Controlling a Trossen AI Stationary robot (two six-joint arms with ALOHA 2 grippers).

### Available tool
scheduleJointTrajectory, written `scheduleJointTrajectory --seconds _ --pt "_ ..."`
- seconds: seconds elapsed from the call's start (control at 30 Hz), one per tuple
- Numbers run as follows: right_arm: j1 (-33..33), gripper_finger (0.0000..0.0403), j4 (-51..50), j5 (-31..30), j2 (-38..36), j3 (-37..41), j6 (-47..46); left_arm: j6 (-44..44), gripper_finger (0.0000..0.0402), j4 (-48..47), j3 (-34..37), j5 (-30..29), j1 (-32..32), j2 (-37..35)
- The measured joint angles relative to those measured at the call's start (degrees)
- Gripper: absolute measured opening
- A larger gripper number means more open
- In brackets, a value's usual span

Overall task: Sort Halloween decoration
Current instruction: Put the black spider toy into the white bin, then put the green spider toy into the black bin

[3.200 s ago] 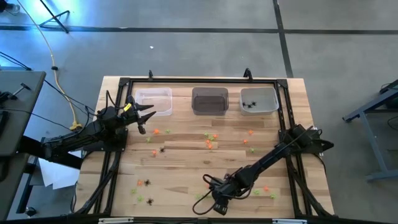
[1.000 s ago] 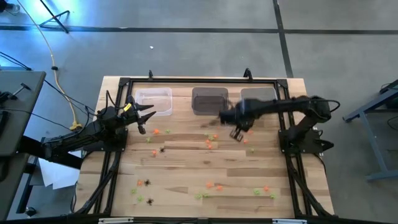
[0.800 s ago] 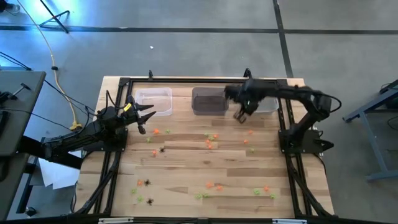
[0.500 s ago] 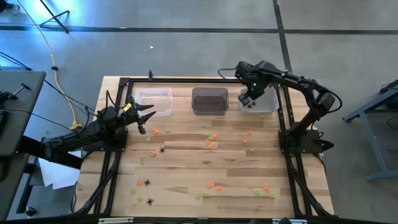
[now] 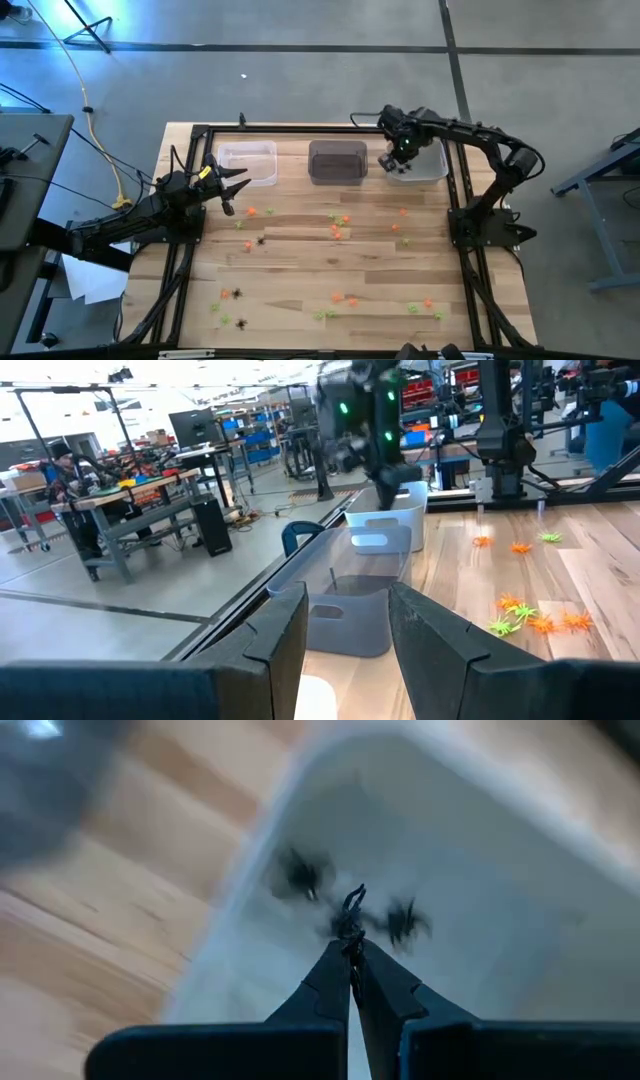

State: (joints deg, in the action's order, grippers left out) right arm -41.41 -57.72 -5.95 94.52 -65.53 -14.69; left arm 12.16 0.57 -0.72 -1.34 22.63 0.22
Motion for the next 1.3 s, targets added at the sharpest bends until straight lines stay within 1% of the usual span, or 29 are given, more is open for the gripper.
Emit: scheduleJointTrajectory --seconds 0.2,0.3,0.37,0.47,0.63,0.77,0.93,1.13,1.2,1.3 --pt "-1.40 0.0000 5.81 0.11 -0.02 9.72 0.01 0.00 0.0131 0.01 -0.01 0.01 0.00 -0.01" --pt "-1.45 0.0003 8.82 0.36 -0.04 12.34 0.02 0.00 0.0131 -0.01 -0.01 0.01 0.00 -0.01" --pt "-1.47 0.0013 9.32 0.58 -0.13 13.02 0.26 0.00 0.0131 0.00 -0.01 0.00 0.00 0.01" --pt "-1.47 0.0041 8.71 0.59 -0.15 12.96 1.39 0.00 0.0131 0.01 -0.01 0.00 0.00 0.00" --pt "-1.47 0.0093 6.66 0.17 -0.22 10.73 2.24 0.00 0.0131 0.01 -0.01 -0.01 0.00 -0.01" --pt "-1.47 0.0119 3.83 -0.07 -1.14 8.52 3.00 0.00 0.0131 -0.01 -0.01 0.00 0.00 0.00" --pt "-1.20 0.0125 -0.92 -0.29 -4.38 5.59 2.72 0.00 0.0131 -0.01 -0.01 -0.01 0.00 -0.01" --pt "0.14 0.0126 -5.89 -0.01 -11.39 3.21 -0.92 0.00 0.0131 -0.01 -0.01 0.00 0.00 0.00" --pt "1.62 0.0126 -6.44 1.62 -14.10 3.19 -2.98 0.00 0.0131 0.00 -0.01 0.01 0.00 0.00" --pt "5.43 0.0126 -6.75 5.84 -18.00 3.47 -6.97 0.00 0.0131 0.00 -0.01 0.01 0.00 0.01"
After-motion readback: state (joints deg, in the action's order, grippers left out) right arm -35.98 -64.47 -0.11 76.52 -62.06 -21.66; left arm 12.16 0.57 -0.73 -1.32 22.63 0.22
